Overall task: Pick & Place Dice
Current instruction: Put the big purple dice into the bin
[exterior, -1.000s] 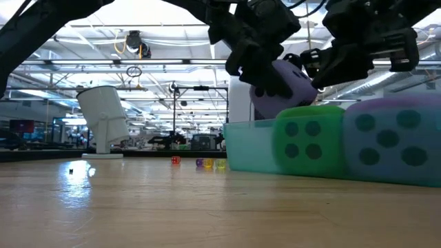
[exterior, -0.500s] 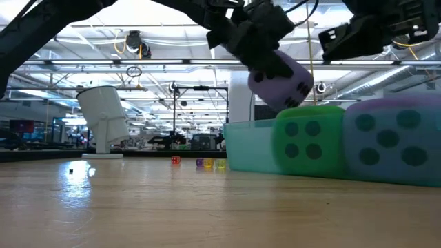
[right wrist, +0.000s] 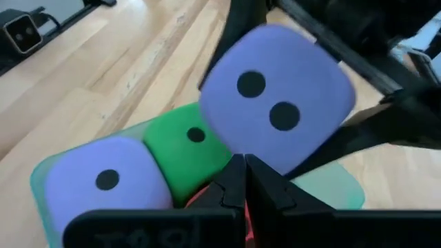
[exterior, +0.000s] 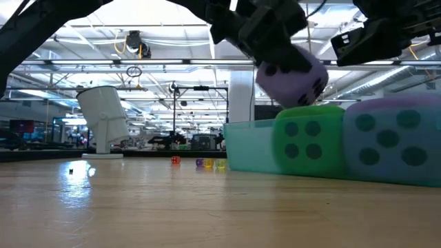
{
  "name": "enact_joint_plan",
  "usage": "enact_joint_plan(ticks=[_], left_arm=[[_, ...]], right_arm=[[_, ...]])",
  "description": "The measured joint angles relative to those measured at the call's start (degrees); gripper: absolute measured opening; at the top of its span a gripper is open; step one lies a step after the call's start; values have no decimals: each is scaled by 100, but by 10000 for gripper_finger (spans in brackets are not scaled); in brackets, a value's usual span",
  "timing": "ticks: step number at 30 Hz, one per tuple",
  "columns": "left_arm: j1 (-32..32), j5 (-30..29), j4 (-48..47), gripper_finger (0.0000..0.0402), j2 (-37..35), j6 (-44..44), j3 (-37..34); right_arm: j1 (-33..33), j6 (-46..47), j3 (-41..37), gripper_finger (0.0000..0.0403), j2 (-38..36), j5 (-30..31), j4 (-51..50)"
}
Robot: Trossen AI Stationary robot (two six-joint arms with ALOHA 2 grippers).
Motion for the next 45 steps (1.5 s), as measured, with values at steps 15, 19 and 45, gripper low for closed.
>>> enact_joint_plan(ticks=[15,19,45], left_arm=[[0,-83,915,400,5,-100,-29],[16,152,1007,400,12,40,-34],[-35,601,810,397,-138,-82,84]], right_arm=[[227,105,-3,0,134,205,-26],[135,-269,-3,0,313,239,100],[-352,-62,4,0,589,-468,234]])
